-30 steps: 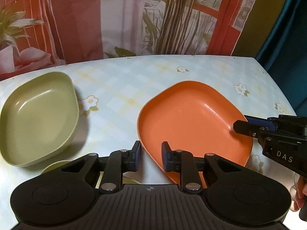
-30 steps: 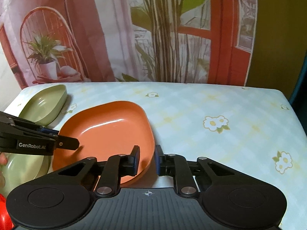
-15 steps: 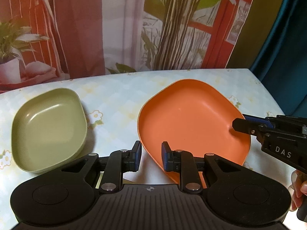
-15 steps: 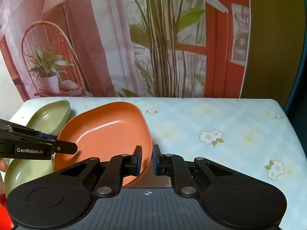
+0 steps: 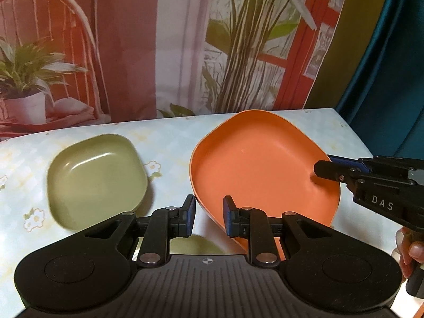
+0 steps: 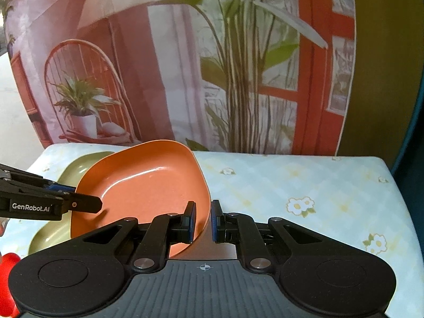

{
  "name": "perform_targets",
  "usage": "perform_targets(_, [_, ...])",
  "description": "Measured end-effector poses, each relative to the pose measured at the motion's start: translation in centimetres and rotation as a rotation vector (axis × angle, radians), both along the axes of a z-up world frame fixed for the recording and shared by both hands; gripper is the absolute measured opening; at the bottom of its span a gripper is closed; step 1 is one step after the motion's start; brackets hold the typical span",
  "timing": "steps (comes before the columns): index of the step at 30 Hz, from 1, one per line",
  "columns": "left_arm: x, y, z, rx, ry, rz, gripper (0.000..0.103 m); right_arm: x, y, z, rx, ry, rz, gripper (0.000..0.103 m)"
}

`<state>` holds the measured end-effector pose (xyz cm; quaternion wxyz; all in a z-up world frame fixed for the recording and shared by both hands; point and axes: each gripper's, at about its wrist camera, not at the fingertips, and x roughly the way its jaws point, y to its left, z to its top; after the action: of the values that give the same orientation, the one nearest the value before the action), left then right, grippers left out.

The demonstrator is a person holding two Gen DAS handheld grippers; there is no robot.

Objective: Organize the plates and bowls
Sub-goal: 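Lift the orange plate with the right gripper and carry it over the green plate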

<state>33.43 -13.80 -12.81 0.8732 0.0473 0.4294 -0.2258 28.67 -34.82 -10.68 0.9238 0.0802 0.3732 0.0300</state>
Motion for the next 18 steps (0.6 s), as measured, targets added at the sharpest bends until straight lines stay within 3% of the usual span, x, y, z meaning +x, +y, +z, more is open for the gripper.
perform_targets(10, [-1.8,5.1,1.3,-0.042,0.016,0.019,0.025,-0.5,3.8,2.4,-0.007,-0.032,0.064,0.011])
perform_targets(18, [-2.7,9.4,0.9,-0.033,0.034,0.062,0.025,0.4,8.1,1.7,-0.008,-0.028,0.136,0.011])
